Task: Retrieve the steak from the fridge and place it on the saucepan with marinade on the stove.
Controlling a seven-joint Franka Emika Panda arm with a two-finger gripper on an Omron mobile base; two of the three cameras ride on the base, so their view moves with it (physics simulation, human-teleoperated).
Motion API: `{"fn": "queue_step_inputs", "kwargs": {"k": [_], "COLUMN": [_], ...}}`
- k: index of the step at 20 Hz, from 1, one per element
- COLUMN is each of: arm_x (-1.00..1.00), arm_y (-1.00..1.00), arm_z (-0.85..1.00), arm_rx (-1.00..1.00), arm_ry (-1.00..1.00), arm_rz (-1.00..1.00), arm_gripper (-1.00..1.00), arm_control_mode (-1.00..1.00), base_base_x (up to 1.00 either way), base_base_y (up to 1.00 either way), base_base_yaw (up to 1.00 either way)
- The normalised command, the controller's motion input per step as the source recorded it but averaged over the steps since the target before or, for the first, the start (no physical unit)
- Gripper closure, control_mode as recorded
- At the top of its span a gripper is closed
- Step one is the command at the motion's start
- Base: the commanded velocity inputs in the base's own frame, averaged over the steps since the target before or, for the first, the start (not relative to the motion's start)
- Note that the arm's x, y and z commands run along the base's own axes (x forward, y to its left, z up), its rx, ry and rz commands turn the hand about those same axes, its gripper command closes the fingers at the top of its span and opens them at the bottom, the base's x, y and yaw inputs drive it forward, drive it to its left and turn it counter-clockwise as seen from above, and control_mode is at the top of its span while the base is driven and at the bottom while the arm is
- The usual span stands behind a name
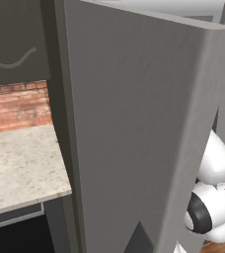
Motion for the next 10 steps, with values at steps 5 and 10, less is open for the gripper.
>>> {"fn": "queue_step_inputs", "kwargs": {"k": [5,10], "arm_x": [-0.41,-0.62], "arm_y": [-0.44,-0.65], "arm_z": [0.34,0.28], "arm_rx": [0.05,0.06], "arm_ry": [-0.01,0.00], "arm_rz": [-0.07,-0.10], "arm_gripper": [1.00,1.00], "arm_control_mode": [-1.00,-1.00], "base_base_x": [0.00,0.00], "base_base_y": [0.00,0.00], "base_base_yaw": [0.00,0.00]}}
